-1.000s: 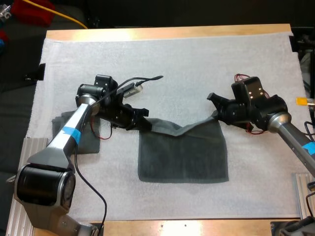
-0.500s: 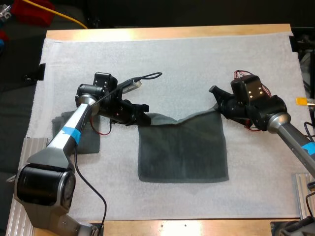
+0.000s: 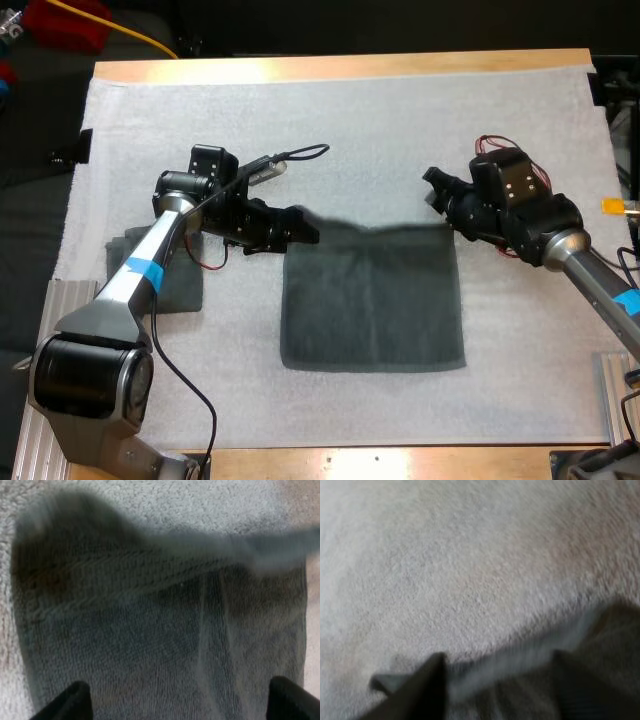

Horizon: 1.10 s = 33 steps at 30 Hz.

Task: Pick towel from pile, fold and stack

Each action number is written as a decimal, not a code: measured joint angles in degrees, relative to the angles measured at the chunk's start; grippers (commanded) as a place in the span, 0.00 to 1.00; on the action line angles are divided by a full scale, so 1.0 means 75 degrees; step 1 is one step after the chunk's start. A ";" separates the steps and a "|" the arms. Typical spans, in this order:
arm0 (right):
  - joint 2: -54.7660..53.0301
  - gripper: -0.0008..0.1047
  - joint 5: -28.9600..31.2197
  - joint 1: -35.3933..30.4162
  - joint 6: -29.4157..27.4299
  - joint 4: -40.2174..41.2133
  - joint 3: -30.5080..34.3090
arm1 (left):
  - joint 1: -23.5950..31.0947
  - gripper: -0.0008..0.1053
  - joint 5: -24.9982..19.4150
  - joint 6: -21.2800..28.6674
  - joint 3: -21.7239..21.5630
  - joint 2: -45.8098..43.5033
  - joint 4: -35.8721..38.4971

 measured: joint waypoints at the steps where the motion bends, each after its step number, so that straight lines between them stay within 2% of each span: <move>1: 0.0000 0.67 -0.0003 0.0000 -0.0162 -0.0047 0.0000 | 0.0000 0.65 0.0000 0.0016 0.0000 0.0000 0.0002; 6: 0.0000 0.67 -0.0003 0.0000 -0.0932 0.0009 0.0000 | 0.0000 0.66 -0.0005 0.0270 0.0000 0.0000 0.0081; 12: -0.0052 0.67 0.0020 0.0000 -0.1743 0.0585 0.0000 | 0.0000 0.66 -0.0205 0.0636 0.0000 -0.0368 0.0304; 18: -0.0498 0.67 0.0020 0.0000 -0.2037 0.0980 0.0017 | 0.0000 0.66 -0.0950 0.1058 0.0000 -0.1038 0.0792; 27: -0.1143 0.67 0.0023 0.0333 -0.2550 0.2127 0.0017 | -0.0336 0.66 -0.1497 0.1496 0.0060 -0.1975 0.1682; 31: -0.1410 0.67 0.0146 0.0623 -0.2564 0.2536 0.0017 | -0.0708 0.66 -0.2356 0.1533 0.0195 -0.2465 0.2035; 33: -0.1563 0.67 0.0191 0.0743 -0.2564 0.2698 0.0017 | -0.0819 0.66 -0.2566 0.1547 0.0284 -0.2706 0.2124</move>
